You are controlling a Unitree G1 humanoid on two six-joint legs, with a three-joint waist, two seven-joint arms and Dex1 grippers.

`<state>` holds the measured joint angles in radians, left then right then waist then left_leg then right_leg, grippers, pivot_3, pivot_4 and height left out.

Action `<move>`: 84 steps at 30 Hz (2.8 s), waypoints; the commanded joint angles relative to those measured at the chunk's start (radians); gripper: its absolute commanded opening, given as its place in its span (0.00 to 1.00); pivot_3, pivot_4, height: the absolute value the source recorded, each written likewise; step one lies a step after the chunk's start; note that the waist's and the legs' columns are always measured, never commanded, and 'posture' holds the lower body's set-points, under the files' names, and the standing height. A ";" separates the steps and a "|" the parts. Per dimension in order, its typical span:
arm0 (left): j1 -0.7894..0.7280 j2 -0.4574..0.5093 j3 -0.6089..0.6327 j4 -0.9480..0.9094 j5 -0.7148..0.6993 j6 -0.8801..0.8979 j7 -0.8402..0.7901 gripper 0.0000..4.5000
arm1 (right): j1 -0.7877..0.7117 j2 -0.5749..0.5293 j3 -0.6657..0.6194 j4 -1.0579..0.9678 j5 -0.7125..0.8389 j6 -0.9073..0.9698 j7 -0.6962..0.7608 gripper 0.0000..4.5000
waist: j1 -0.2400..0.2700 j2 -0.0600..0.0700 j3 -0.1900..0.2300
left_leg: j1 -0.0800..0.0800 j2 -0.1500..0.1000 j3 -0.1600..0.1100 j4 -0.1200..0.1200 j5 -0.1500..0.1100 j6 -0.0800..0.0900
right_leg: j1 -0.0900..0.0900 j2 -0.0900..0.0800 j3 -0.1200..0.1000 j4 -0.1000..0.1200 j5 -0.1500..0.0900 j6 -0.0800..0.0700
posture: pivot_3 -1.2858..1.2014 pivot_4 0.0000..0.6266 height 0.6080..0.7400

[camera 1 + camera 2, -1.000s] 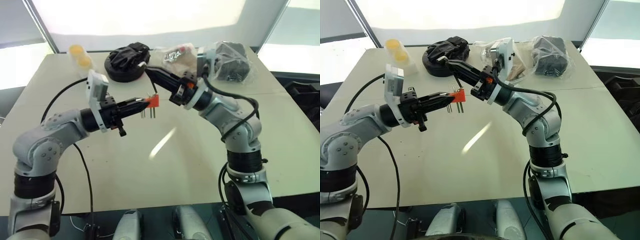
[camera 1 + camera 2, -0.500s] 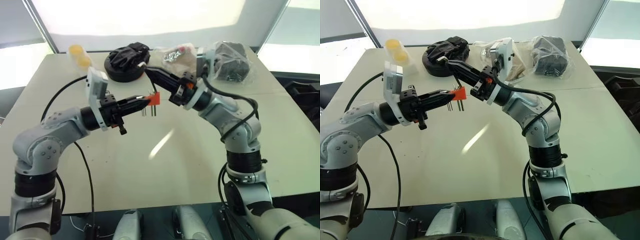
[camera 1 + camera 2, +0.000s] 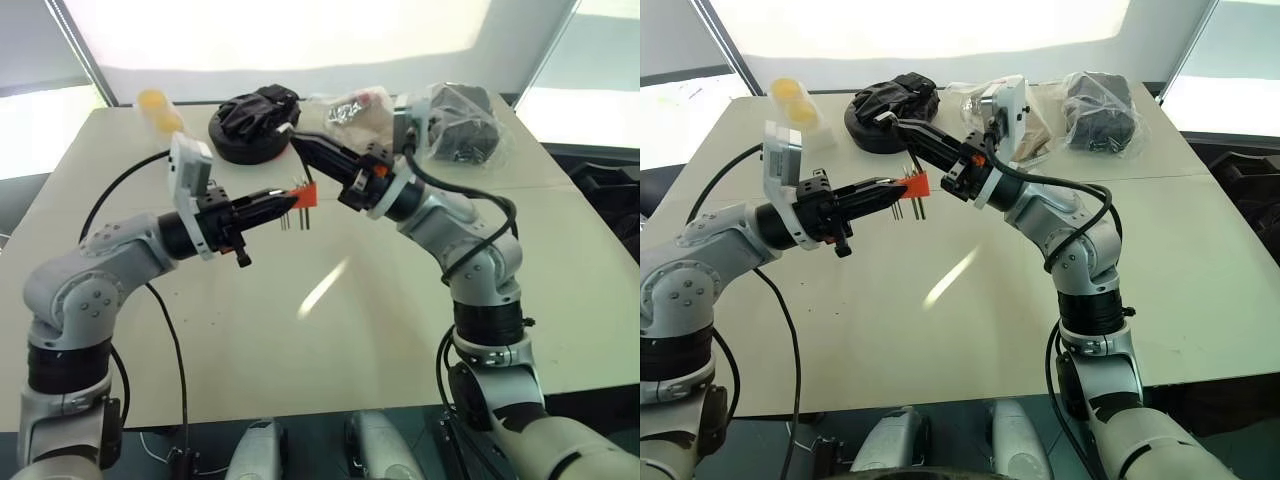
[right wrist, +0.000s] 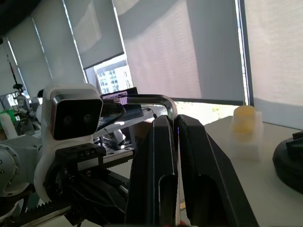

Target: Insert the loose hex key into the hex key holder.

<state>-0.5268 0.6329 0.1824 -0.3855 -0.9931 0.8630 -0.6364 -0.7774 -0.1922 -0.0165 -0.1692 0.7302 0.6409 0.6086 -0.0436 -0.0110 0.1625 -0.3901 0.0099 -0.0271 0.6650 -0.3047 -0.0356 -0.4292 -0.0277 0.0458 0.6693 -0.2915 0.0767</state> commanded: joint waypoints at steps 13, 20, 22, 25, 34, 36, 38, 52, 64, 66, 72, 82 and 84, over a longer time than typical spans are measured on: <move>-0.031 -0.006 0.051 -0.018 -0.027 -0.023 0.026 0.00 | 0.000 -0.005 -0.024 -0.023 0.008 -0.012 -0.023 0.01 | 0.000 0.000 0.000 | 0.000 0.000 0.000 0.000 0.000 0.000 | 0.000 0.000 0.000 0.000 0.000 0.000 | 0.52 0.24 1.00; -0.035 -0.004 0.052 -0.018 -0.031 -0.025 0.029 0.00 | 0.027 -0.025 -0.024 -0.025 0.003 -0.013 -0.022 0.32 | 0.001 0.000 0.000 | 0.000 0.000 0.000 0.000 0.000 0.000 | 0.000 0.000 0.000 0.000 0.000 0.000 | 0.52 0.24 1.00; -0.037 -0.004 0.052 -0.018 -0.031 -0.024 0.030 0.00 | 0.036 -0.033 -0.025 -0.028 0.003 -0.012 -0.023 0.55 | 0.001 0.000 0.000 | 0.000 0.000 0.000 0.000 0.000 0.000 | 0.000 0.000 0.000 0.000 0.000 0.000 | 0.52 0.24 1.00; -0.035 -0.004 0.052 -0.020 -0.031 -0.022 0.030 0.00 | 0.050 -0.053 -0.028 -0.040 0.010 0.001 -0.015 0.89 | 0.000 0.000 0.000 | 0.000 0.000 0.000 0.000 0.000 0.000 | 0.000 0.000 0.000 0.000 0.000 0.000 | 0.52 0.24 1.00; -0.007 -0.004 0.027 -0.032 -0.006 -0.030 0.017 0.00 | 0.186 -0.230 -0.076 -0.085 0.064 0.075 0.085 1.00 | 0.005 0.000 0.000 | 0.000 0.000 0.000 0.001 0.000 0.000 | 0.001 0.000 0.000 0.000 0.000 0.000 | 0.52 0.24 1.00; 0.013 -0.017 0.018 -0.038 -0.007 -0.028 0.023 0.00 | 0.207 -0.269 -0.090 -0.091 0.069 0.087 0.102 1.00 | 0.002 0.000 0.000 | 0.000 0.000 0.000 0.001 0.000 0.000 | 0.001 0.000 0.000 0.000 0.000 0.000 | 0.52 0.24 1.00; 0.038 -0.047 0.003 -0.041 -0.011 -0.025 0.041 0.00 | 0.213 -0.301 -0.110 -0.088 0.071 0.096 0.108 1.00 | 0.002 0.000 0.000 | 0.000 0.000 0.000 0.001 0.000 0.000 | 0.001 0.000 0.000 0.000 0.000 0.000 | 0.52 0.24 1.00; 0.143 -0.313 -0.103 0.164 -0.066 0.112 0.149 0.00 | 0.240 -0.367 -0.144 -0.107 0.071 0.142 0.090 1.00 | 0.006 0.000 0.000 | 0.000 0.000 0.000 0.002 0.000 0.000 | 0.001 0.001 0.000 0.000 0.000 0.000 | 0.52 0.24 1.00; 0.122 -0.424 -0.127 0.404 0.022 0.137 0.155 0.00 | 0.306 -0.352 -0.145 -0.200 0.088 0.169 0.014 1.00 | 0.029 0.000 0.000 | 0.000 -0.001 0.000 0.002 0.000 0.000 | 0.002 0.001 0.000 0.000 0.000 0.000 | 0.52 0.24 1.00; 0.122 -0.428 -0.119 0.434 0.033 0.143 0.159 0.00 | 0.310 -0.349 -0.144 -0.208 0.088 0.170 0.006 1.00 | 0.029 0.000 0.000 | 0.000 -0.001 0.000 0.002 0.000 0.000 | 0.002 0.001 0.000 0.000 0.000 0.000 | 0.52 0.24 1.00; 0.117 -0.420 -0.094 0.476 0.060 0.186 0.206 0.44 | 0.319 -0.344 -0.136 -0.219 0.082 0.165 -0.005 1.00 | 0.030 0.000 0.000 | 0.000 -0.001 0.000 0.002 0.000 0.000 | 0.002 0.001 0.000 0.000 0.000 0.000 | 0.52 0.24 1.00; 0.153 -0.161 -0.185 0.262 0.371 -0.090 0.122 0.77 | 0.317 -0.357 -0.127 -0.199 0.065 0.153 0.014 1.00 | 0.028 0.000 -0.001 | 0.002 0.000 0.000 0.001 0.000 0.000 | 0.002 0.002 0.001 0.001 0.000 0.000 | 0.52 0.24 1.00; 0.148 -0.102 -0.200 0.224 0.450 -0.171 0.101 0.77 | 0.306 -0.361 -0.123 -0.184 0.057 0.147 0.026 1.00 | 0.031 0.000 -0.001 | 0.001 0.000 0.000 0.001 0.000 0.000 | 0.002 0.001 0.001 0.000 0.000 0.000 | 0.52 0.24 1.00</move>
<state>-0.3655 0.5068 -0.0130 -0.0954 -0.6036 0.7695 -0.5094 -0.4505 -0.5414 -0.1293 -0.3465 0.7880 0.8104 0.6185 -0.0130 -0.0107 0.1616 -0.3892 0.0097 -0.0270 0.6665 -0.3047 -0.0354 -0.4271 -0.0269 0.0465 0.6686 -0.2914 0.0768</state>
